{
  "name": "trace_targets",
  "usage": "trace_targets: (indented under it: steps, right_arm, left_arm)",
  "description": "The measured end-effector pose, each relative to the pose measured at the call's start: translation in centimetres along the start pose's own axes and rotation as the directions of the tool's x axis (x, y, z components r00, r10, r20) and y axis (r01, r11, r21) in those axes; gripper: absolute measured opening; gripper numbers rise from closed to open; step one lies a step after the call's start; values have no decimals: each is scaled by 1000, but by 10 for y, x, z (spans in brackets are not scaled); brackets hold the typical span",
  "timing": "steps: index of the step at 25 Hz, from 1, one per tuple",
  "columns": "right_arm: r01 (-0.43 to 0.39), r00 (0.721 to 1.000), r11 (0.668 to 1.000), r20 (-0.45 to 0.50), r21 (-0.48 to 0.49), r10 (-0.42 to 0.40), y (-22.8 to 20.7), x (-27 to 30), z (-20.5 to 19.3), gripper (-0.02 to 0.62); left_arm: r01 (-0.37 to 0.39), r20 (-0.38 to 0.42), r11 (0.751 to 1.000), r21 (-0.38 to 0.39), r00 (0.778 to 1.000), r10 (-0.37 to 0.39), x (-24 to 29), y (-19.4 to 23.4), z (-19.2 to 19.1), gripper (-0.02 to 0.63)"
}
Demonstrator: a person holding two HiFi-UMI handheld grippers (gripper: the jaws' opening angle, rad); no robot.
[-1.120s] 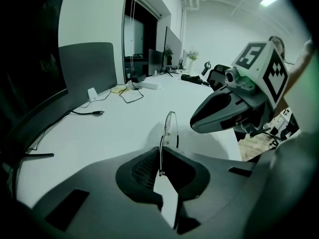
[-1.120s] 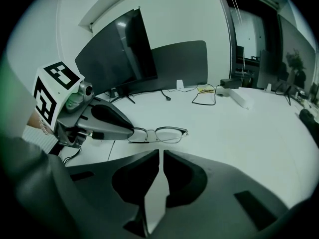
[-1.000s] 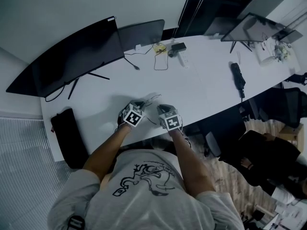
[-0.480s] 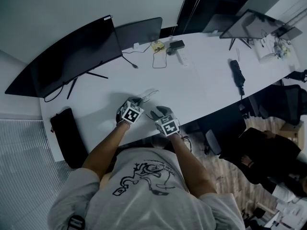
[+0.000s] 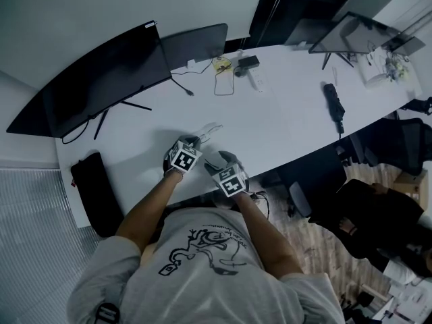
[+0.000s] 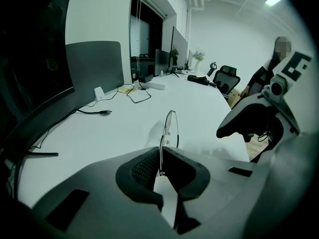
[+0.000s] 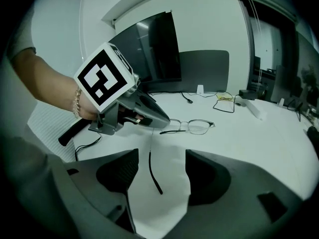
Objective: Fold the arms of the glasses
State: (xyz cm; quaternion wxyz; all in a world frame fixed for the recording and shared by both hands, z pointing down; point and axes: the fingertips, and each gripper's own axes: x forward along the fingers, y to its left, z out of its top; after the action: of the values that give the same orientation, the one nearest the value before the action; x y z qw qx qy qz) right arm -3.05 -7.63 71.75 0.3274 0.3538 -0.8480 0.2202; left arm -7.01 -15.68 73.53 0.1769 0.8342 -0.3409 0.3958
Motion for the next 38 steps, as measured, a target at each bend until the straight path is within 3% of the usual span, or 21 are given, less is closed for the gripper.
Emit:
trace_targets:
  steps: [10, 38]
  right_arm:
    - [44, 997, 997, -58, -63, -47, -5, 9, -14, 351]
    - [140, 986, 990, -89, 9, -139, -44, 4, -25, 353]
  left_arm:
    - [9, -4, 1000, -19, 1000, -9, -2, -1, -2, 37]
    - [57, -14, 998, -5, 998, -57, -7, -11, -7, 37]
